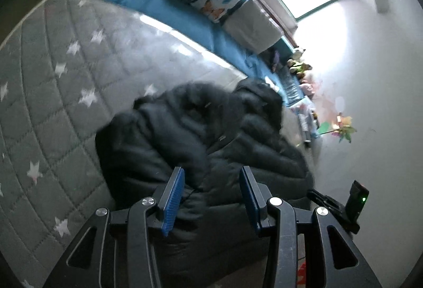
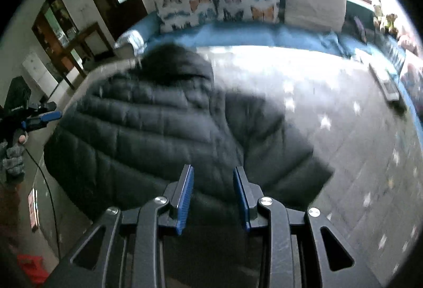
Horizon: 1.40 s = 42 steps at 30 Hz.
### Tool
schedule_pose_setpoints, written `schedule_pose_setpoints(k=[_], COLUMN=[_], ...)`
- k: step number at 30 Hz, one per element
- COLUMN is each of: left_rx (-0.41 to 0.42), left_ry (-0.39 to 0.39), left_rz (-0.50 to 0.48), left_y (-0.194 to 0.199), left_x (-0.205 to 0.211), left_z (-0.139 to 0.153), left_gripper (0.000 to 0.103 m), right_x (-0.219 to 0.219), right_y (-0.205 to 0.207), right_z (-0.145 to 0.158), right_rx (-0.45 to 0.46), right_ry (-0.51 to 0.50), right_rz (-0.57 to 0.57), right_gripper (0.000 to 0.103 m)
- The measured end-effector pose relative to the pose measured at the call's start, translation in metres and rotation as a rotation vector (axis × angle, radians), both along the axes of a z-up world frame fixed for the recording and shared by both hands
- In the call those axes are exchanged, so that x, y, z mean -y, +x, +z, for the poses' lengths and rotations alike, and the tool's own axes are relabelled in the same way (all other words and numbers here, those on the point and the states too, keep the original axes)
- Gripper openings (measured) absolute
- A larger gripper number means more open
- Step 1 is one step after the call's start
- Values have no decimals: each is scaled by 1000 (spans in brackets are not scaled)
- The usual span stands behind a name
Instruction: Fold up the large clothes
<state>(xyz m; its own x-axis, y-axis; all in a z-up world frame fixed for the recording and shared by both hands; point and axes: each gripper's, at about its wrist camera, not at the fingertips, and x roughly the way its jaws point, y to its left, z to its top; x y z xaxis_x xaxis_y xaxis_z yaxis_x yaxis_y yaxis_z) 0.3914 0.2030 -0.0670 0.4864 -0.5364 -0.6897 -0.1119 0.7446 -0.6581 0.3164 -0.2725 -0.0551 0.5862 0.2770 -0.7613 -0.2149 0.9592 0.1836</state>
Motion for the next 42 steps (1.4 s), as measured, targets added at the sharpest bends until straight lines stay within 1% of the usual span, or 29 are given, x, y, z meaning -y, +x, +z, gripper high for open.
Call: schedule_pose_setpoints(k=[3,5,7,9,10,11,12,13,14,15,17,18,19,20,23,27,29,31,35,37,38,40,42], left_rx=[-13,-14,-18,-2,19,37,57,82,100,112,132,131,122,116,80,46,46,42,17,-2,-21,-30,-32], left_ry=[-45,-57,-52,-37,-33,-25,-10,11,44,77,127,140,135,122,86,18,-3,-6,16,39,63,86,99], left_rz=[21,40,47,45,50,58,71,80,82,83,69,62,60,55,53,52,58,64,78,83,85,92,100], left_y=[0,-1,-6,-17,-25,-33,-41,-50,-57,-64,-73,-76,-78,-79,-74,-59,-54,-48,-41,-38,-37,-37,-38], left_x=[0,0,0,-1,-3,-6,-8,-9,-8,-7,-1,2,3,3,2,-6,-8,-9,-13,-15,-16,-19,-20], left_z=[-20,-25,-23,-9,0,5,11,17,22,25,31,31,30,28,19,2,-4,-9,-17,-23,-27,-33,-37], left_gripper=[46,46,46,47,47,47,51,57,70,76,76,77,78,80,80,81,81,82,83,83,83,83,87], right_x=[2,3,7,16,21,27,34,41,47,54,68,72,77,79,83,89,90,90,86,84,84,84,85], right_y=[5,10,5,-7,-13,-19,-23,-28,-32,-35,-38,-37,-36,-34,-28,-18,-11,-5,7,10,11,12,12], right_z=[-22,-25,-18,-6,-2,2,5,6,6,5,-1,-6,-12,-19,-34,-52,-59,-65,-70,-72,-73,-75,-78], right_rx=[-24,-30,-17,11,22,33,41,46,48,46,26,9,-6,-22,-68,-98,-106,-120,-141,-151,-154,-161,-159], right_ry=[25,41,48,68,78,94,116,140,165,195,295,336,361,370,403,494,547,565,585,582,588,604,623], right_rz=[3,2,5,0,-8,-20,-27,-32,-38,-46,-57,-64,-69,-74,-88,-75,-70,-67,-60,-59,-58,-56,-49], right_gripper=[35,34,34,34,36,46,53,67,70,70,71,71,73,73,73,75,80,83,93,95,96,97,99])
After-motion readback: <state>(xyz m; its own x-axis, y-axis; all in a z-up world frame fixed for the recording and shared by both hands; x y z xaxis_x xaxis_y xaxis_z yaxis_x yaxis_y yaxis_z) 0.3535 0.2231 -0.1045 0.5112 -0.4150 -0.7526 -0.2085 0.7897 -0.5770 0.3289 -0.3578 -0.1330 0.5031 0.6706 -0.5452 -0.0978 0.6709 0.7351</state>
